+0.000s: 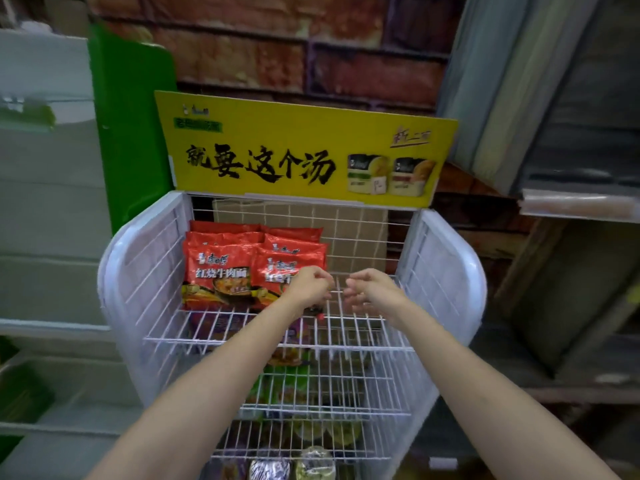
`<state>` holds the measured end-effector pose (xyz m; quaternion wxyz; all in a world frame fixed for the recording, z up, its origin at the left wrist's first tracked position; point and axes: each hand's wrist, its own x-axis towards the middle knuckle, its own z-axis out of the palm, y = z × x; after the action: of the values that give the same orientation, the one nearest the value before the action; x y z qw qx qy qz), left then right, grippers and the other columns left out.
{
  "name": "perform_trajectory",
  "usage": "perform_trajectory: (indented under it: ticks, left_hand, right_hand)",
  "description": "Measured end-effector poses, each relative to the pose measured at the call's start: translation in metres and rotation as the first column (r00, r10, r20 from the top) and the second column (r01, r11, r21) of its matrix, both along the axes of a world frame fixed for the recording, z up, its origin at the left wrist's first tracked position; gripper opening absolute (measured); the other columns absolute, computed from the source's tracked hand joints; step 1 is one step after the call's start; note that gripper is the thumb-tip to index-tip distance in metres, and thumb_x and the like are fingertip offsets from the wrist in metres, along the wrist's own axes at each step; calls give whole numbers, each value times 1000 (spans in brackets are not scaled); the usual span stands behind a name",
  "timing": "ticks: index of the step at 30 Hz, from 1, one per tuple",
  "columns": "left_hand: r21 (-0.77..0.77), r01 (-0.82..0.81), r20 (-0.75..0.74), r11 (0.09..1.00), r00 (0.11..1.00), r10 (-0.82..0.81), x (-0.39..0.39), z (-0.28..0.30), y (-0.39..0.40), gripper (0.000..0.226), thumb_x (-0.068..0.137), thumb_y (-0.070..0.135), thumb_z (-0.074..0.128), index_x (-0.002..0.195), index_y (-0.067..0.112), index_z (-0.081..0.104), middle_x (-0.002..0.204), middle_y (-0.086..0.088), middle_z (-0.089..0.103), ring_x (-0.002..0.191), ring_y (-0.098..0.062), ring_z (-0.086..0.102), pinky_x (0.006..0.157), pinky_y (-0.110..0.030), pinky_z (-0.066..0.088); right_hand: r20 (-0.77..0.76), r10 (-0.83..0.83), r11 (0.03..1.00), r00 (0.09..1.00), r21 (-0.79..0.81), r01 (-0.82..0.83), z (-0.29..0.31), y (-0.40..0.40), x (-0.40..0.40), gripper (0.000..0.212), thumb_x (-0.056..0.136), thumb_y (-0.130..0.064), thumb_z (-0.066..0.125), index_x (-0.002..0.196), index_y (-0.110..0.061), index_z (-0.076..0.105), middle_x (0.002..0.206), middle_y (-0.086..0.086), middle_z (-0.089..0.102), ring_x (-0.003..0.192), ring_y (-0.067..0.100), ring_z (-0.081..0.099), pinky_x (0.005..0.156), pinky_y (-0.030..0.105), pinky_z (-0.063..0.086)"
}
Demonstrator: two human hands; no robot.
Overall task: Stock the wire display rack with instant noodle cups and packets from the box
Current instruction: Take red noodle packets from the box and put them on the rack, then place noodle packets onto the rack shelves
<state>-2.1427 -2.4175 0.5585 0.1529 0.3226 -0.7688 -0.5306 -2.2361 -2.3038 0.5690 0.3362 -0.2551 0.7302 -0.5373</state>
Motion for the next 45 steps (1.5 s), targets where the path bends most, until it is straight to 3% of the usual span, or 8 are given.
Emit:
perform_trajectory:
  ticks: [4,8,13,21,24,33,40,45]
  left_hand:
    - [-104,149,12,983,989,-149,-31,12,67,15,89,5,50,80,13,58,81,-15,66,67,-21,62,60,-26,50]
    - [-76,219,-52,973,973,-224,-64,18,130,28,91,0,38,71,14,53,48,-1,59,35,-7,54,36,-16,35]
    - [-98,362,-49,927,929,-368,-105,20,213,29,93,6,40,70,18,52,55,3,58,35,0,52,38,-14,36]
    - [-105,565,-38,819,820,-571,-162,-1,340,26,91,11,48,70,22,58,64,-1,61,58,-20,59,55,-25,47]
    - [-77,630,-6,773,775,-632,-179,-13,384,24,91,6,47,74,19,58,64,1,60,52,-11,55,46,-19,42]
    - [98,848,137,521,507,-851,-230,-57,502,13,98,17,41,89,16,51,74,-5,63,58,-14,58,47,-18,45]
    - [252,875,235,413,358,-904,-301,-130,577,11,98,19,42,103,12,49,77,-5,63,59,-15,60,50,-19,45]
    - [425,779,241,462,395,-887,-370,-184,612,9,99,14,41,104,10,48,75,-6,61,57,-14,56,46,-18,43]
  right_hand:
    - [-53,-31,999,998,-37,29,12,53,-16,8,94,-15,56,88,-14,50,71,7,61,49,10,59,46,20,47]
    - [-66,-119,992,991,-47,116,22,117,-35,12,93,-18,58,86,-15,50,65,6,59,40,6,57,44,18,46]
    - [-81,-254,966,964,-63,250,22,212,-63,11,95,-19,55,100,-9,53,67,4,62,47,10,59,47,19,46]
    - [-58,-489,872,871,-44,487,10,358,-90,8,95,-16,53,88,-12,52,69,7,61,49,12,57,46,20,44]
    - [-37,-564,826,825,-39,563,1,406,-96,10,96,-17,51,87,-14,51,72,7,63,54,14,58,47,20,46]
    - [58,-755,656,653,39,754,-55,530,-116,14,96,-17,51,82,-14,49,69,6,61,48,11,56,48,20,44]
    - [125,-818,576,562,180,798,-114,602,-171,16,96,-15,50,81,-15,50,70,6,59,51,12,55,47,19,43]
    - [153,-810,580,565,341,740,-162,642,-240,17,97,-13,48,81,-16,48,67,4,58,46,10,54,47,19,42]
